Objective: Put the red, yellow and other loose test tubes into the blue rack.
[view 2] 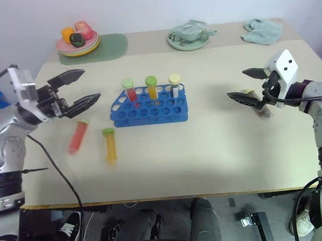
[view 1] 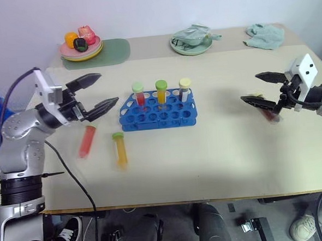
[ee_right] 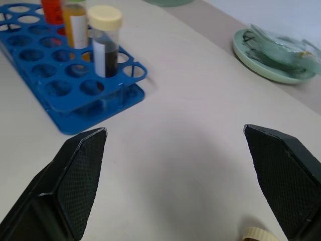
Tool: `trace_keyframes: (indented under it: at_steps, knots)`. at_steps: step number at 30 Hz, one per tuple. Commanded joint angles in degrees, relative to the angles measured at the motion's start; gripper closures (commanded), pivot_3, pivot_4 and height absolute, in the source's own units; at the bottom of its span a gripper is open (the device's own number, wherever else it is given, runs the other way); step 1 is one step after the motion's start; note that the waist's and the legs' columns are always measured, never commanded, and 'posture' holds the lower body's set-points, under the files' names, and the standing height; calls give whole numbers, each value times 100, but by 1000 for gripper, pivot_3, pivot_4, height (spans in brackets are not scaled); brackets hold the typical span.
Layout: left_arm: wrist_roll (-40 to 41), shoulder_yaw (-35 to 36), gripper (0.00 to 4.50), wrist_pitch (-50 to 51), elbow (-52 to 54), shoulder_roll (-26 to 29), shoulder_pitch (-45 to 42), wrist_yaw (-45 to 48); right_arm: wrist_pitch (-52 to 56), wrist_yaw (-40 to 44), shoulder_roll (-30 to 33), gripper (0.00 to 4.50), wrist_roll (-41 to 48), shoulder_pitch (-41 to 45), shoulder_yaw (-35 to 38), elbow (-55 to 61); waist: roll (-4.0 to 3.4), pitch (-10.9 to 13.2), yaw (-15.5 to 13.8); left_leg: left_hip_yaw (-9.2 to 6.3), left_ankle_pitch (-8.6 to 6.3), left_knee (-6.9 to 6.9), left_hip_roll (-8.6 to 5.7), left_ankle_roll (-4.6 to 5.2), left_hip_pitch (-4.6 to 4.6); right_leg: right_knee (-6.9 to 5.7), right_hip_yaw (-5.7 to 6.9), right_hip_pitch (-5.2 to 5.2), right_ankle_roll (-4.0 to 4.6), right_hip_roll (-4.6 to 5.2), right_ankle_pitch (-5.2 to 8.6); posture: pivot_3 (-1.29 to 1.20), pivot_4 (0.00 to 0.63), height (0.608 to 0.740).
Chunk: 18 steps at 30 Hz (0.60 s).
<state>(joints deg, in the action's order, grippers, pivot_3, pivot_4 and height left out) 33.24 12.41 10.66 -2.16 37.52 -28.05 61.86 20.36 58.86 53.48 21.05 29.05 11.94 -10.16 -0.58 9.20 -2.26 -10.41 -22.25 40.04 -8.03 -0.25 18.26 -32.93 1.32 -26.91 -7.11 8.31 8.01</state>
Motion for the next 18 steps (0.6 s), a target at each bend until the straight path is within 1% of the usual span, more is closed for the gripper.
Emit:
trace_keyframes:
  at_steps: [1,3,5,7,9,11,13,16,18]
  knots:
    - [-98,-81,21,-216,-172,-67,-356,109,-21,-366,162,0,-248,2,142,273,0,0,-4,0,0,0,0,0,1,0,0,0,0,0,0,0,150,740]
    - [-167,-173,21,-319,-333,-113,-495,218,135,-540,258,0,-431,-82,73,389,1,0,-3,2,0,2,-1,0,1,0,0,0,-1,0,0,0,150,740]
    - [-198,-219,21,-379,-474,-174,-621,278,543,-793,308,0,-578,29,-34,432,0,0,7,9,0,1,-1,0,1,-1,0,0,-1,1,-1,0,150,740]
    - [-246,-288,21,-450,-607,-228,-740,346,980,-1033,457,0,-906,151,-283,481,0,0,21,10,0,1,0,0,1,-1,0,-1,-1,0,-2,0,150,740]
    - [-292,-330,21,-500,-709,-294,-828,378,1869,-1179,570,0,-1021,449,-543,532,0,0,30,15,0,2,0,0,3,-1,-6,-8,0,0,-2,0,150,740]
    - [-325,-367,21,-561,-766,-358,-865,415,2234,-1118,588,0,-1035,779,-724,475,0,0,27,35,0,1,2,0,9,-4,-25,-24,1,-4,-3,0,150,740]
    - [-340,-406,21,-585,-772,-413,-860,451,2986,-927,513,0,-782,1316,-783,66,1,0,29,50,0,1,6,1,9,-4,-39,-29,0,-11,-7,0,150,740]
    - [-251,-443,21,-472,-581,-485,-738,461,3265,-958,500,0,-1188,1993,-1293,-822,1,0,23,60,-1,-1,19,2,14,22,-53,-31,-1,-29,-26,0,150,740]
    - [-138,-450,21,-283,-377,-494,-603,462,3400,-884,456,0,-1380,2372,-1604,-1411,3,-1,15,66,-2,-4,49,3,27,73,-55,-25,7,-62,-59,0,150,740]
